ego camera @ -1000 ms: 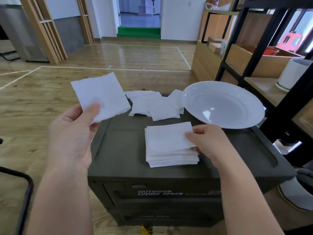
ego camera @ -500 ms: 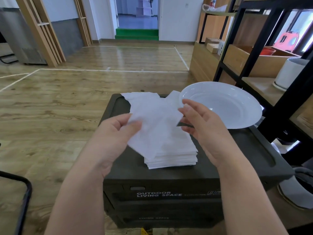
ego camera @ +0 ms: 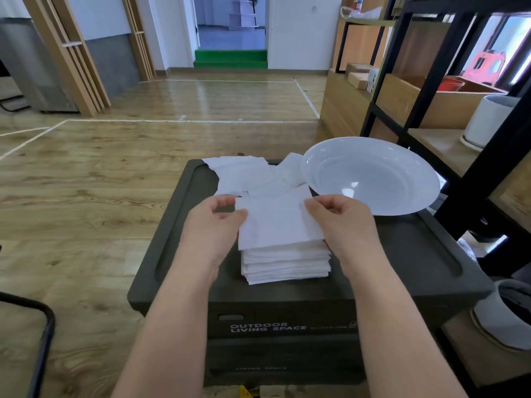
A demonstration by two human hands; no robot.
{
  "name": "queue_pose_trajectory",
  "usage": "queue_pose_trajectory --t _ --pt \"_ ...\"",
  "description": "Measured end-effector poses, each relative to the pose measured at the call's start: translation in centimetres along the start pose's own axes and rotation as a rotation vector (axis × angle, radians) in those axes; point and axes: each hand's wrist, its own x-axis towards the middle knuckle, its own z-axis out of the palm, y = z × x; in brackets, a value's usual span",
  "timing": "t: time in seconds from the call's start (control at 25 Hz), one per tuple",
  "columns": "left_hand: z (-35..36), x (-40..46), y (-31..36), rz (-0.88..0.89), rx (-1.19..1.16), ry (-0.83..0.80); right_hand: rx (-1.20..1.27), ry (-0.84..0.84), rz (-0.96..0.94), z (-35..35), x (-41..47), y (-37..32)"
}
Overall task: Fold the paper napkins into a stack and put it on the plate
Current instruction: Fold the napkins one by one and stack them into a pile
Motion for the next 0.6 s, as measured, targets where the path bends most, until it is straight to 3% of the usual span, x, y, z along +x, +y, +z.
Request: queue_pose_trajectory --t 0.2,0.6 --pt "0.6 0.1 -0.9 0.077 0.159 0.075 -0.371 0.017 -0.049 0.1 0.6 1.0" --pt "0.9 1.2 -2.6 0.049 0.429 0.032 -0.722 -0.089 0.014 -0.2 0.7 1.8"
